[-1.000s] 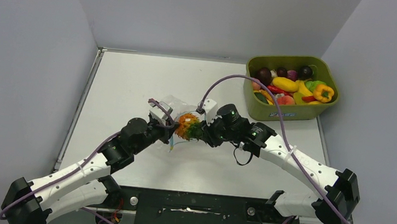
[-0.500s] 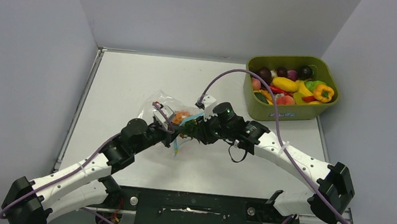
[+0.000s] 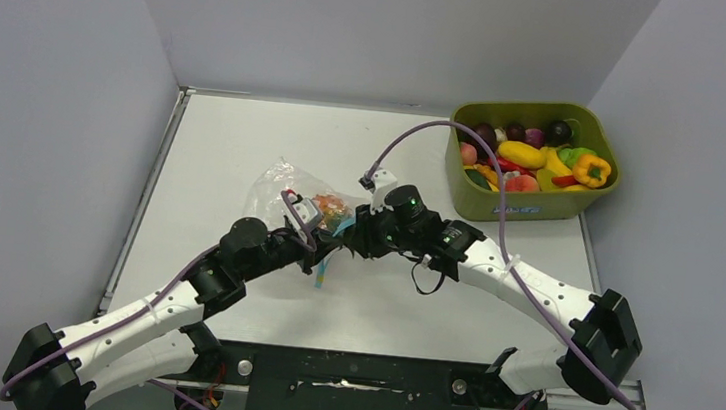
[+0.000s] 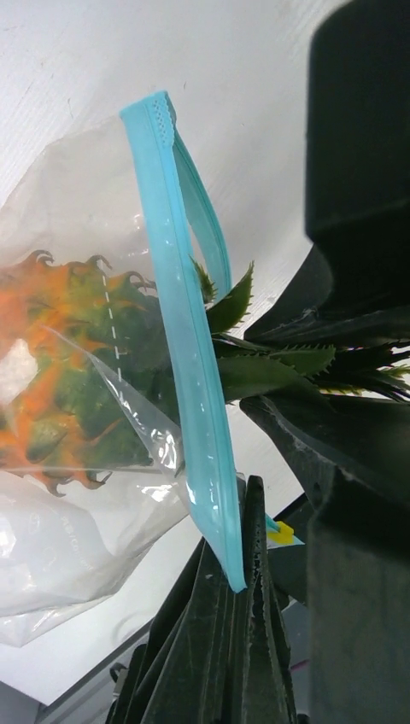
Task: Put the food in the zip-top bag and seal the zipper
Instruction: Place the fake fruit in the zipper food storage bag.
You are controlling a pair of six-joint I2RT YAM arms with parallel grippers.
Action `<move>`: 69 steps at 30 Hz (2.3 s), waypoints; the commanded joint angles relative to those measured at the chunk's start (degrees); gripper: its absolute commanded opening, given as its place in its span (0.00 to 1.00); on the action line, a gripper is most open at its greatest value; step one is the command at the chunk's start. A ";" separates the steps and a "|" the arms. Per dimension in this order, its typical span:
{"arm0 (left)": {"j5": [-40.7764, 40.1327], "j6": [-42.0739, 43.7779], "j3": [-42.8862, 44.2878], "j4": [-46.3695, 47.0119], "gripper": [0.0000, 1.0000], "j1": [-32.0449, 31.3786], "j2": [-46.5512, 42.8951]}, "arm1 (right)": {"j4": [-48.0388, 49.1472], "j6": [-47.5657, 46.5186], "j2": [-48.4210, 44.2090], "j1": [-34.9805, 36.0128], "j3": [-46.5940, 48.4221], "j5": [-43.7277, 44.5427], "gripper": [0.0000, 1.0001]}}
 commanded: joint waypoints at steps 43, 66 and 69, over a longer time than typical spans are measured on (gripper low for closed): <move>5.67 -3.61 -1.80 11.48 0.00 0.00 -1.50 | 29.03 28.51 -1.61 -5.19 -10.55 1.35 0.22; -8.72 -4.94 -1.17 3.72 0.00 0.17 -2.33 | 20.24 22.49 -2.11 -6.01 -7.79 1.03 0.67; -9.55 -5.10 -0.84 2.52 0.00 0.26 -2.39 | 17.73 19.30 -4.48 -6.19 -7.78 0.05 0.69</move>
